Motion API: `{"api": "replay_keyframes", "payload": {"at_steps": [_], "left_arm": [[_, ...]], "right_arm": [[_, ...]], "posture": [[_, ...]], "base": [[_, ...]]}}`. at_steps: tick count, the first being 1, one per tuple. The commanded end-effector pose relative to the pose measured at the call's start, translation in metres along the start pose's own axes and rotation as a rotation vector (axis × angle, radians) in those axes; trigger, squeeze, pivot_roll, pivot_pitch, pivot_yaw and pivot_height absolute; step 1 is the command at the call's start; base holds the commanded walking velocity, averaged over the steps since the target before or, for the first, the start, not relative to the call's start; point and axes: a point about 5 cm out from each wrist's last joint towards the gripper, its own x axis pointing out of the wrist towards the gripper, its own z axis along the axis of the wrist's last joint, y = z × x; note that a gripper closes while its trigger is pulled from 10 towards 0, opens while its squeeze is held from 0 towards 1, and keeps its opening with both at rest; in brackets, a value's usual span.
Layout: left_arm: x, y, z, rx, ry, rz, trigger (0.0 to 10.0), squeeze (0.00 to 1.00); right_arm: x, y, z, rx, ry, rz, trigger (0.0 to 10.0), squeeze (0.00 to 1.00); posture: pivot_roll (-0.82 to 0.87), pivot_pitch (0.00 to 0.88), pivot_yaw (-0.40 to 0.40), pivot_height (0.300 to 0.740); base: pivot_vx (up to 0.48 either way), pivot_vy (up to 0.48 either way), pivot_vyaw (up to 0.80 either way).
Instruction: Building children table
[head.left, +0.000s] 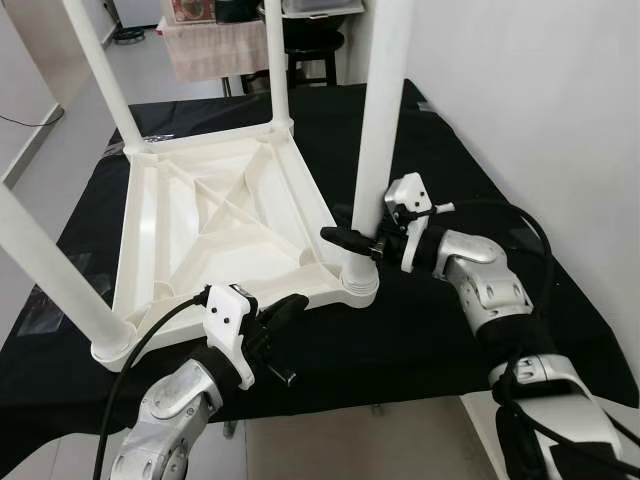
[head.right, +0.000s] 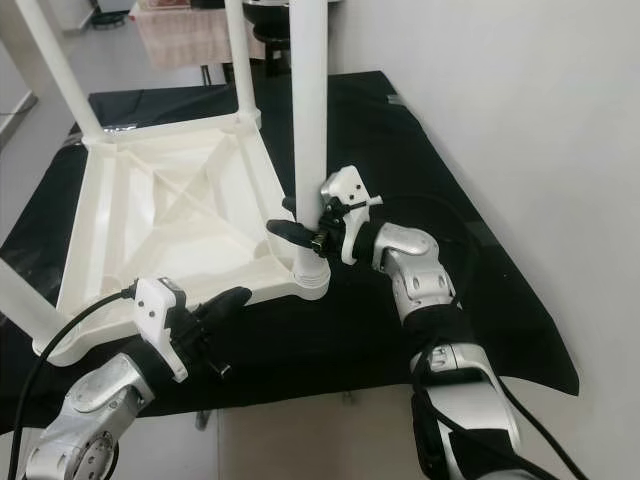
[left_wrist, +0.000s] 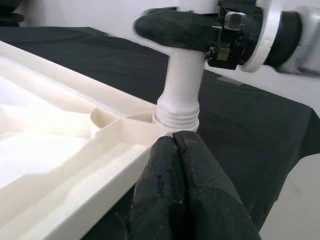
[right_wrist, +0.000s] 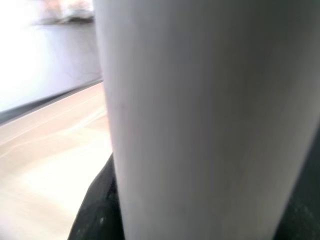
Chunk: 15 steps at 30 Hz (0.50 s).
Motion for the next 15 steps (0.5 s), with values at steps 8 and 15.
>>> {"api": "replay_keyframes", "payload": {"at_steps": [8, 15], "left_arm": [[-0.002, 0.002, -0.003, -0.007, 0.016, 0.011, 10.0, 0.0], [-0.001, 0.004, -0.002, -0.008, 0.011, 0.022, 10.0, 0.0]], "right_arm": [[-0.009, 0.025, -0.038, -0.001, 0.231, -0.116, 0.0, 0.0], [-0.007, 0.038, -0.03, -0.003, 0.22, -0.02, 10.0, 0.85]], "posture": [[0.0, 0.084, -0.004, 0.74], [-0.01, 0.082, 0.009, 0.74]], "base": [[0.0, 0.0, 0.0], [0.0, 0.0, 0.0]]}}
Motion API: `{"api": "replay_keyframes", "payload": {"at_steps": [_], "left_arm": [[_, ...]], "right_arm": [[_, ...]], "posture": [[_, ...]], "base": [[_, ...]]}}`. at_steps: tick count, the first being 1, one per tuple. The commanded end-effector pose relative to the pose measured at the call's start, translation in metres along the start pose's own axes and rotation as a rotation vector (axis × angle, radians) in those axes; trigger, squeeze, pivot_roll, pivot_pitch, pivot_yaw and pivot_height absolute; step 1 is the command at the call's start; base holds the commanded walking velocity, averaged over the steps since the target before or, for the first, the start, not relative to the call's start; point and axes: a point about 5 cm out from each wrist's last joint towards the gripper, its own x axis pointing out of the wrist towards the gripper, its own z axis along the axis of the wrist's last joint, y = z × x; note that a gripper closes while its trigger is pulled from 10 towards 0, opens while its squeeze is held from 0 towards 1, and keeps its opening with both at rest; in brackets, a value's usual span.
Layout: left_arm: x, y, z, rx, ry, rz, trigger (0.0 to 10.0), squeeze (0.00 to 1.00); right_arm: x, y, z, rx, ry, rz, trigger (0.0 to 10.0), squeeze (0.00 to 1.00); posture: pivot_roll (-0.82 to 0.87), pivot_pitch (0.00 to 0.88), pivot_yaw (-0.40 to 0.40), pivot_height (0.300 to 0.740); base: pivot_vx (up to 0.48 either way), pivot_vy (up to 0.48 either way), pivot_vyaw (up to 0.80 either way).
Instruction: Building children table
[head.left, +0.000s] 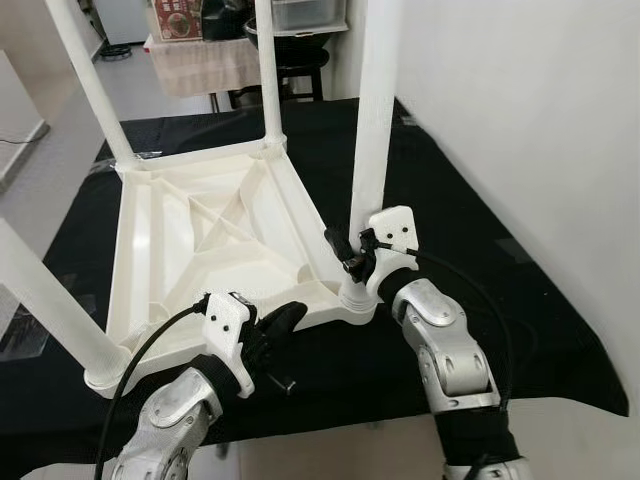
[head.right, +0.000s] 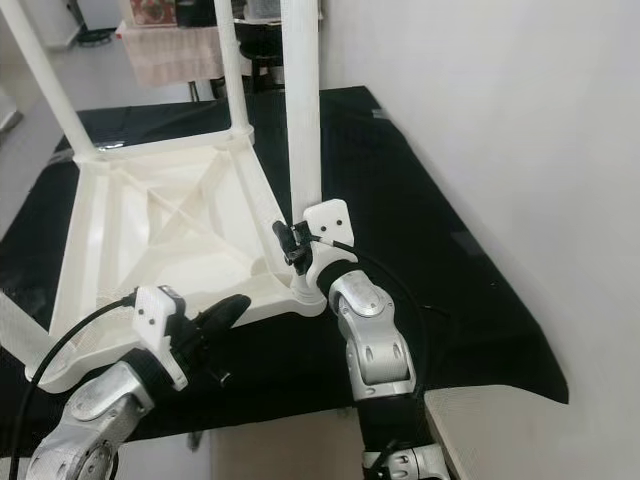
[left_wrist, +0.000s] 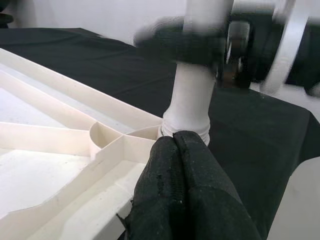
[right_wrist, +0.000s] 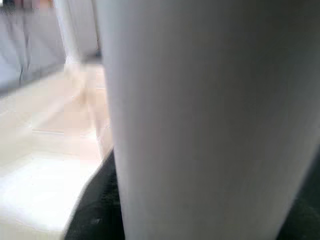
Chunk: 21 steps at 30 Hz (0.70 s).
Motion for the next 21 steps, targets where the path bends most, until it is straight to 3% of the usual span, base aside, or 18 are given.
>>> {"api": "replay_keyframes", "payload": {"at_steps": [1, 2, 3, 6, 7, 8, 9, 10, 16, 21], "left_arm": [[-0.001, 0.002, -0.003, -0.011, 0.013, 0.007, 10.0, 0.0], [-0.001, 0.002, -0.003, -0.011, 0.014, 0.004, 10.0, 0.0], [-0.001, 0.002, -0.003, -0.011, 0.015, 0.002, 10.0, 0.0], [-0.001, 0.002, -0.003, -0.012, 0.016, 0.001, 10.0, 0.0], [-0.001, 0.002, -0.003, -0.012, 0.016, 0.001, 10.0, 0.0], [-0.001, 0.002, -0.003, -0.012, 0.016, 0.001, 10.0, 0.0], [-0.001, 0.002, -0.003, -0.011, 0.015, 0.002, 10.0, 0.0], [0.0, 0.002, -0.003, -0.01, 0.015, 0.004, 10.0, 0.0], [0.0, 0.002, -0.003, -0.011, 0.014, 0.003, 10.0, 0.0], [0.0, 0.001, -0.003, -0.009, 0.015, 0.004, 10.0, 0.0]], "right_arm": [[-0.002, 0.003, -0.025, 0.04, 0.12, 0.021, 10.0, 0.85], [-0.004, 0.007, -0.022, 0.047, 0.121, 0.025, 10.0, 0.85], [-0.005, 0.01, -0.018, 0.057, 0.111, 0.046, 10.0, 1.0], [-0.001, 0.011, -0.007, 0.092, 0.043, 0.15, 10.0, 1.0], [0.001, 0.01, -0.003, 0.1, 0.014, 0.195, 10.0, 0.86], [0.001, 0.01, -0.003, 0.1, 0.014, 0.195, 10.0, 0.86], [0.002, 0.005, 0.003, 0.109, -0.026, 0.264, 10.0, 0.62], [0.002, 0.001, 0.007, 0.109, -0.053, 0.335, 10.0, 0.0], [0.003, -0.021, 0.004, 0.064, -0.025, 0.569, 10.0, 0.0], [0.014, -0.034, 0.008, 0.02, -0.02, 0.573, 10.0, 0.0]], "posture": [[-0.01, 0.082, 0.009, 0.74], [-0.01, 0.082, 0.009, 0.74], [-0.01, 0.083, 0.011, 0.74], [-0.01, 0.083, 0.011, 0.74], [0.0, 0.083, 0.01, 0.74], [0.0, 0.083, 0.01, 0.74], [0.0, 0.082, 0.008, 0.74], [0.0, 0.082, 0.008, 0.74], [0.01, 0.079, 0.005, 0.74], [0.02, 0.077, -0.001, 0.74]], "base": [[0.0, 0.0, 0.0], [0.0, 0.0, 0.0], [0.0, 0.0, 0.0], [0.0, 0.0, 0.0], [0.0, 0.0, 0.0], [0.0, 0.0, 0.0], [0.0, 0.0, 0.0], [0.0, 0.0, 0.0], [0.0, 0.0, 0.0], [0.0, 0.0, 0.0]]}}
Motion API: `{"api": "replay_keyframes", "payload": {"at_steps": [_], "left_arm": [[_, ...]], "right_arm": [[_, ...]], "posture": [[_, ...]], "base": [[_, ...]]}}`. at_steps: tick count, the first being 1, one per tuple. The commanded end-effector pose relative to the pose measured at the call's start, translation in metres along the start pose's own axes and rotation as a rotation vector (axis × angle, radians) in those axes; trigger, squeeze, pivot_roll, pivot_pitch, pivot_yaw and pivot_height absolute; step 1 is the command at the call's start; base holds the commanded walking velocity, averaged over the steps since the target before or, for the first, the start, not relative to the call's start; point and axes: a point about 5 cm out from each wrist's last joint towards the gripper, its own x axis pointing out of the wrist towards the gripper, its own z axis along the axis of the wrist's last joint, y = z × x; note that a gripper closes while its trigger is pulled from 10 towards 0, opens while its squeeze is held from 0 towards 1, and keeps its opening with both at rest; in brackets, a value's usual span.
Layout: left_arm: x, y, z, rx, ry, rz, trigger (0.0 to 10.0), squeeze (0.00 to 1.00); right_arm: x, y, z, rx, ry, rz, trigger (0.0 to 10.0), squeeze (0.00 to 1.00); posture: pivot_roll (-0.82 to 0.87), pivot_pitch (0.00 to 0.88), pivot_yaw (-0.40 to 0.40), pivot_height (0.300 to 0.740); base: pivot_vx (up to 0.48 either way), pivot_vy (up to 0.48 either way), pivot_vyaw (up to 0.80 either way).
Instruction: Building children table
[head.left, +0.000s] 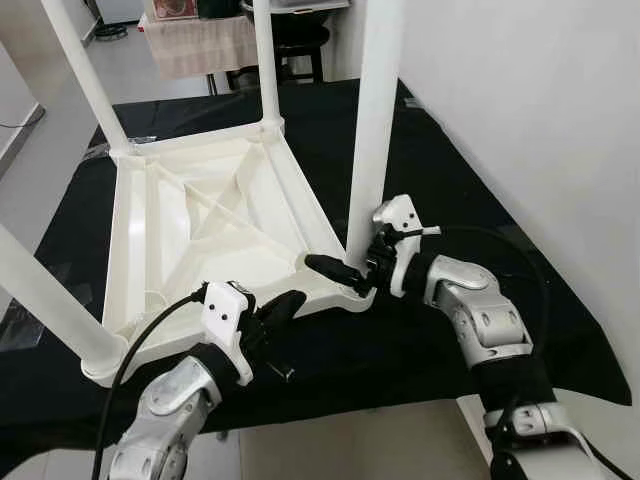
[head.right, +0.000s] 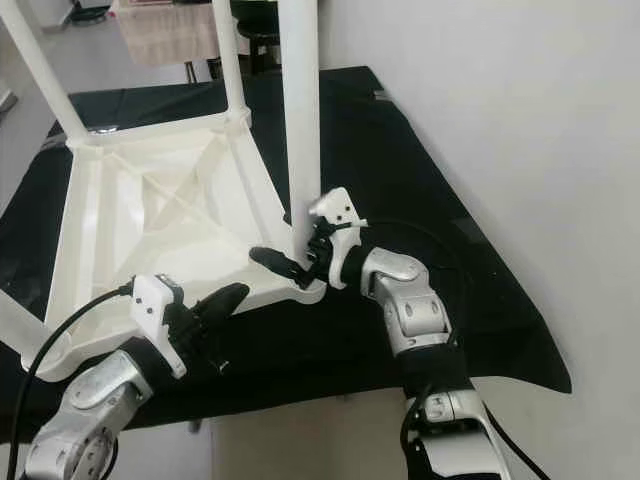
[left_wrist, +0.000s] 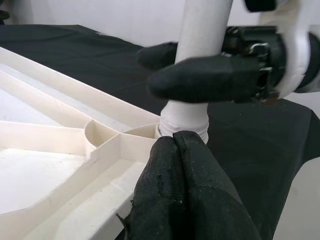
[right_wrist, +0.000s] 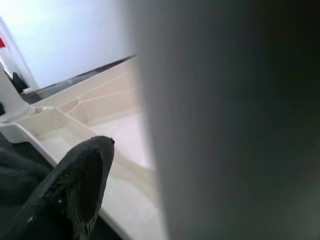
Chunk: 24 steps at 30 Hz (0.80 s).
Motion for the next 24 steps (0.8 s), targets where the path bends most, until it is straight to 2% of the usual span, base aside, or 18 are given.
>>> {"api": "replay_keyframes", "payload": {"at_steps": [1, 2, 3, 12, 20, 21, 22, 24], "left_arm": [[-0.002, 0.001, -0.004, -0.012, 0.021, 0.008, 10.0, 0.0], [-0.002, 0.001, -0.004, -0.011, 0.021, 0.009, 10.0, 0.0], [-0.002, 0.001, -0.005, -0.01, 0.021, 0.01, 10.0, 0.0], [-0.001, -0.001, -0.005, -0.007, 0.017, 0.016, 10.0, 0.0], [0.0, -0.002, -0.006, -0.018, 0.012, 0.013, 10.0, 0.0], [-0.001, -0.002, -0.006, -0.02, 0.012, 0.013, 10.0, 0.0], [-0.001, -0.002, -0.006, -0.02, 0.012, 0.013, 10.0, 0.0], [-0.001, -0.001, -0.007, -0.022, 0.013, 0.013, 10.0, 0.0]], "right_arm": [[0.003, -0.002, 0.005, -0.028, -0.012, 0.017, 10.0, 0.0], [0.005, -0.007, 0.008, -0.025, -0.021, 0.018, 8.5, 0.0], [0.007, -0.011, 0.012, -0.009, -0.037, 0.025, 0.0, 0.0], [0.006, -0.02, 0.018, -0.011, -0.059, 0.066, 0.0, 0.0], [-0.013, -0.015, -0.007, -0.005, -0.036, 0.074, 0.0, 0.0], [-0.015, -0.009, -0.015, -0.006, -0.012, 0.048, 0.0, 0.0], [-0.015, -0.009, -0.015, -0.006, -0.012, 0.048, 0.0, 0.0], [-0.015, 0.007, -0.029, 0.005, 0.034, -0.019, 0.0, 0.0]], "posture": [[0.02, 0.077, -0.001, 0.74], [0.02, 0.077, -0.001, 0.74], [0.02, 0.076, -0.009, 0.74], [0.02, 0.078, -0.017, 0.74], [0.01, 0.079, -0.02, 0.74], [-0.01, 0.075, -0.024, 0.74], [-0.01, 0.075, -0.024, 0.74], [-0.02, 0.074, -0.025, 0.74]], "base": [[0.0, 0.0, 0.0], [0.0, 0.0, 0.0], [0.0, 0.0, 0.0], [0.0, 0.0, 0.0], [0.0, 0.0, 0.0], [0.0, 0.0, 0.0], [0.0, 0.0, 0.0], [0.0, 0.0, 0.0]]}}
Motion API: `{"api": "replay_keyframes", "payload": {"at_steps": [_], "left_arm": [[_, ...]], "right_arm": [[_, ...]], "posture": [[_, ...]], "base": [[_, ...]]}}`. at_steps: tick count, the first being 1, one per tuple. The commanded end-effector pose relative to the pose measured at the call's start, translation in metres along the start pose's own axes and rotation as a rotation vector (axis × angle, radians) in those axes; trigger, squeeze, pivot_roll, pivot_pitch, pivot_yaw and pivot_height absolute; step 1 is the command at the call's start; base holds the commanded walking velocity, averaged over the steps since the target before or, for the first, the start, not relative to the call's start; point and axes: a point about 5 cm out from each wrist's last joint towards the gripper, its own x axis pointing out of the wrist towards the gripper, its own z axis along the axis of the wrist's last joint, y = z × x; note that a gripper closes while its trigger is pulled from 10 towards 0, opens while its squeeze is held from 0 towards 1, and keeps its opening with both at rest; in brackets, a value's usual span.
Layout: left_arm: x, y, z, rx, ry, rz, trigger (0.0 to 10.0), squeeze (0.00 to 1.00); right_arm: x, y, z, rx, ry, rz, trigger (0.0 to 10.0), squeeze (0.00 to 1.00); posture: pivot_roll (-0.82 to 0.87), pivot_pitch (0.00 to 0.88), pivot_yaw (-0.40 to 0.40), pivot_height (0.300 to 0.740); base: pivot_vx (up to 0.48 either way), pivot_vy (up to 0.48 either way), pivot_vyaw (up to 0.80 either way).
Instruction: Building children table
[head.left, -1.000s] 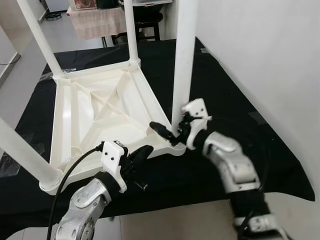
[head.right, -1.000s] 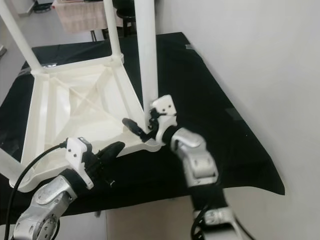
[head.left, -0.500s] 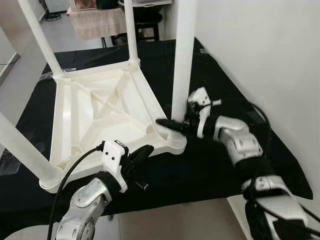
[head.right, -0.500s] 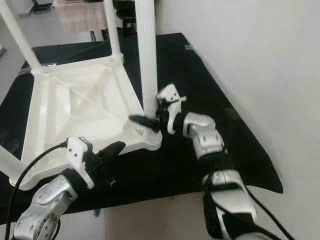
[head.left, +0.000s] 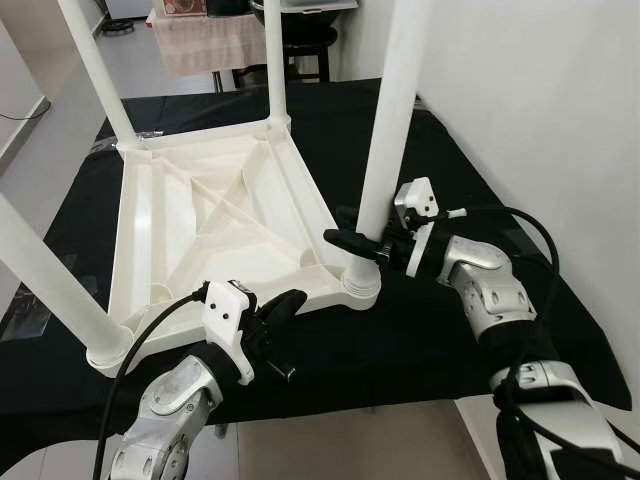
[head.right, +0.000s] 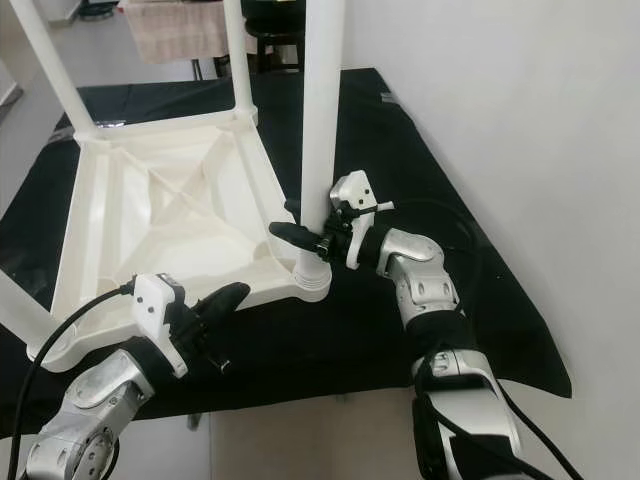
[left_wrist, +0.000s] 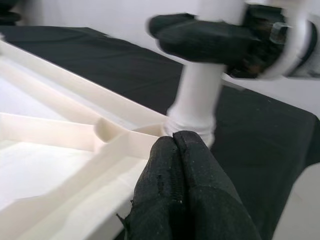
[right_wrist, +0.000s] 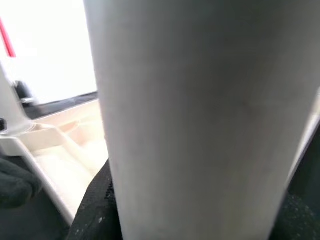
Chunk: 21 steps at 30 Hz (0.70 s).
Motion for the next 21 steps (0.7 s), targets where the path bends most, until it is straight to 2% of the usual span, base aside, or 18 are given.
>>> {"api": "replay_keyframes", "payload": {"at_steps": [1, 2, 3, 4, 5, 6, 8, 9, 16, 17, 18, 21], "left_arm": [[-0.002, 0.001, -0.005, -0.014, 0.011, 0.005, 10.0, 0.0], [-0.002, 0.001, -0.005, -0.014, 0.011, 0.005, 10.0, 0.0], [-0.002, 0.002, -0.005, -0.015, 0.011, 0.005, 10.0, 0.0], [-0.002, 0.003, -0.005, -0.017, 0.011, 0.005, 10.0, 0.0], [-0.002, 0.003, -0.005, -0.017, 0.011, 0.005, 10.0, 0.0], [-0.002, 0.004, -0.006, -0.021, 0.012, 0.003, 10.0, 0.0], [-0.001, 0.004, -0.006, -0.022, 0.012, 0.003, 10.0, 0.0], [-0.001, 0.004, -0.006, -0.023, 0.011, 0.003, 10.0, 0.0], [-0.001, 0.003, -0.004, -0.021, 0.006, 0.01, 10.0, 0.0], [-0.001, 0.004, -0.004, -0.02, 0.005, 0.013, 10.0, 0.0], [-0.001, 0.004, -0.003, -0.021, 0.004, 0.013, 10.0, 0.0], [-0.001, 0.004, -0.003, -0.022, 0.005, 0.008, 10.0, 0.0]], "right_arm": [[0.008, 0.025, -0.042, 0.077, 0.172, -0.192, 0.0, 0.0], [0.008, 0.025, -0.042, 0.077, 0.172, -0.192, 0.0, 0.0], [0.011, 0.029, -0.048, 0.068, 0.195, -0.344, 0.0, 0.0], [0.005, 0.03, -0.05, -0.029, 0.282, -0.551, 0.0, 0.0], [0.005, 0.03, -0.05, -0.029, 0.282, -0.551, 0.0, 0.0], [0.01, 0.043, -0.038, -0.017, 0.253, -0.588, 0.0, 0.0], [0.014, 0.047, -0.035, -0.03, 0.247, -0.551, 0.0, 0.0], [0.017, 0.048, -0.037, -0.019, 0.249, -0.518, 0.0, 0.0], [0.021, 0.05, -0.037, -0.011, 0.265, -0.486, 0.0, 0.0], [0.021, 0.05, -0.036, -0.011, 0.281, -0.512, 10.0, 0.0], [0.024, 0.051, -0.033, 0.06, 0.258, -0.477, 10.0, 1.0], [0.028, 0.049, -0.026, 0.084, 0.234, -0.462, 10.0, 1.0]], "posture": [[-0.03, 0.073, -0.02, 0.74], [-0.03, 0.073, -0.02, 0.74], [-0.03, 0.073, -0.019, 0.74], [-0.04, 0.074, -0.016, 0.74], [-0.04, 0.074, -0.016, 0.74], [-0.05, 0.065, -0.004, 0.74], [-0.05, 0.064, -0.003, 0.74], [-0.04, 0.067, -0.01, 0.74], [-0.03, 0.071, -0.015, 0.74], [-0.03, 0.075, -0.008, 0.74], [-0.03, 0.075, -0.008, 0.74], [-0.03, 0.075, -0.008, 0.74]], "base": [[0.0, 0.0, 0.0], [0.0, 0.0, 0.0], [0.0, 0.0, 0.0], [0.0, 0.0, 0.0], [0.0, 0.0, 0.0], [0.0, 0.0, 0.0], [0.0, 0.0, 0.0], [0.0, 0.0, 0.0], [0.0, 0.0, 0.0], [0.0, 0.0, 0.0], [0.0, 0.0, 0.0], [0.0, 0.0, 0.0]]}}
